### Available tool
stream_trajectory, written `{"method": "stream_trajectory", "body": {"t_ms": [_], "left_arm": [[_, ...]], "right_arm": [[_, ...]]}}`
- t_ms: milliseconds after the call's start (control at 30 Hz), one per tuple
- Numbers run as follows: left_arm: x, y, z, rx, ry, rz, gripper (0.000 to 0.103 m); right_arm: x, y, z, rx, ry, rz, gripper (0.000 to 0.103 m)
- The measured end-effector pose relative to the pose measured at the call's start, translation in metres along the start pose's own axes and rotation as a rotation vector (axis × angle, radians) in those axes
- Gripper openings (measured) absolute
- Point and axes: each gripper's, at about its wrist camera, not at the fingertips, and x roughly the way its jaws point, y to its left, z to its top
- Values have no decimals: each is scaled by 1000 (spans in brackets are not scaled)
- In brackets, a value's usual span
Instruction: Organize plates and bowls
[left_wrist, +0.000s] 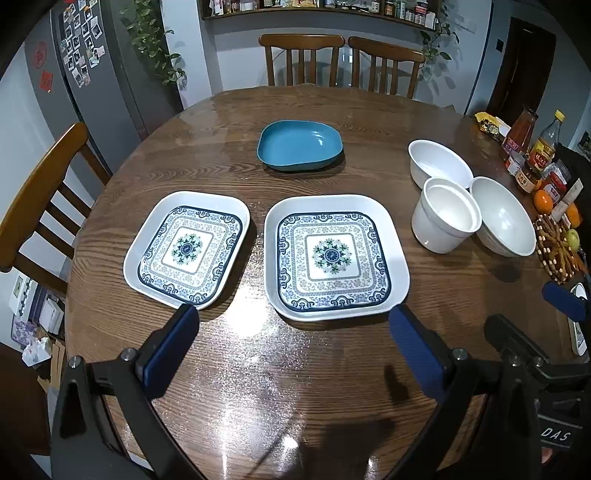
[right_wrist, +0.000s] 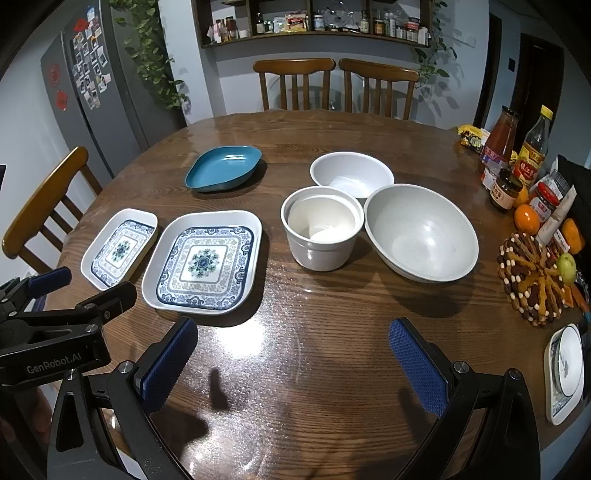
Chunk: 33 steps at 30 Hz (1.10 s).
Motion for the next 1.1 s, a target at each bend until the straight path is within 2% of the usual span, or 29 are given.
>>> {"method": "stream_trajectory", "body": {"t_ms": [1100], "left_arm": [[2,8,-1,-10,-1,8,102]], "right_arm": [[2,5,3,-17,0,-1,103]]}}
